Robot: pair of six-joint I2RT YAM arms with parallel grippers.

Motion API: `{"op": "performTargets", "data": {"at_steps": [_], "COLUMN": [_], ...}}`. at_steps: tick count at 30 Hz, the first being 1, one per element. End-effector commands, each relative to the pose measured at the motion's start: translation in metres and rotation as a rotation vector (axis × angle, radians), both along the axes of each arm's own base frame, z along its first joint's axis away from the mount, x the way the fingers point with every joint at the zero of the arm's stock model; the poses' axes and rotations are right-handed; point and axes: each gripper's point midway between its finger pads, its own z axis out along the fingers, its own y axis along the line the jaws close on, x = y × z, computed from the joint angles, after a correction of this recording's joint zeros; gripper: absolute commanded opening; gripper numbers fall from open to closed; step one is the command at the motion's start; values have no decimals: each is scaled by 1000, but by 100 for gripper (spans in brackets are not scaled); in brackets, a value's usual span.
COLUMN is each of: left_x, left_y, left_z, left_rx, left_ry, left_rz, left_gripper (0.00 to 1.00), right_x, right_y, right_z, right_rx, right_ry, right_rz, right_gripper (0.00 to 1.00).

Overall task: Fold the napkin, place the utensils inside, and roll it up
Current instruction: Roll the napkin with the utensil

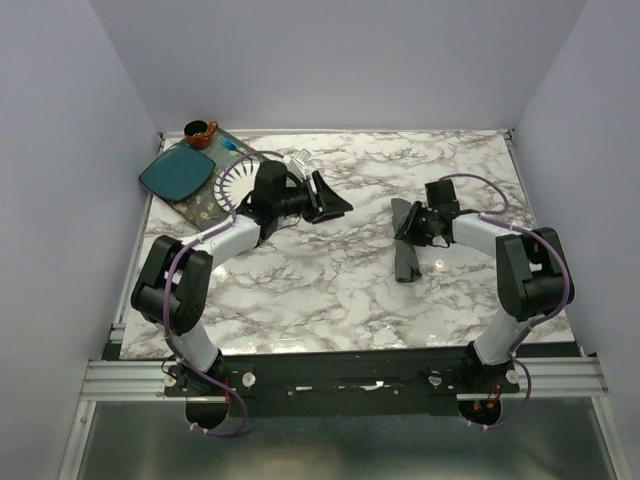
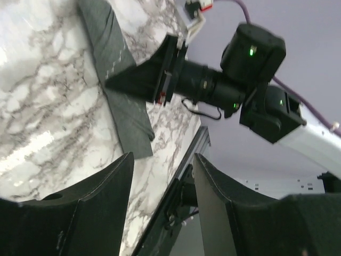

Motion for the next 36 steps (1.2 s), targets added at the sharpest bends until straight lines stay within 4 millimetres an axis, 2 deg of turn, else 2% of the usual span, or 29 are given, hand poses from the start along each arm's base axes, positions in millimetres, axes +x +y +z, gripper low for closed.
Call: {"op": "performTargets", "data": {"at_steps": [1,7,10,11,14,15,17,21,24,27,28,29,32,34,36], "left_x": [-40,-57,-60,-60,-58,-57,-54,-50,-51,-54,-57,-56,-56,-53,-49], "left_y": [-16,-24,-26,-26,-27,-27,-30,-33,-37,-40,-40,-40,-44,-50,-60], "left_z": [11,12,15,15,10,9,7,6,3,0,-4,-2,-4,1,-6], "left_rx": [-50,-70,-80,-80,-73,-75,-79,-79,-80,-78,-76,-84,-84,-94,-97], "left_ry": [-5,-5,-8,-10,-3,1,6,10,14,11,22,18,23,13,22], "left_rz": [-100,-145,-159,-159,-158,-157,-156,-158,-183,-205,-208,-205,-212,-225,-228], "left_gripper": [58,58,58,58,58,58,58,58,58,57,57,57,57,57,56], "right_x": [10,31,45,57,66,72,70,61,37,3,0,-18,-43,-49,-53], "right_y": [-15,-27,-30,-32,-35,-35,-32,-31,-19,1,7,14,33,39,43], "right_z": [-7,9,19,23,15,18,13,17,15,15,25,14,8,4,0], "right_rx": [78,114,190,198,200,198,206,197,223,261,281,276,263,256,241], "right_ry": [67,48,42,30,58,47,63,46,51,67,21,55,73,79,81], "right_rz": [-101,-170,-178,-174,-172,-166,-154,-126,-92,-71,-57,-48,-5,12,41], "right_gripper": [34,35,36,36,35,35,32,32,32,33,33,33,34,35,35]}}
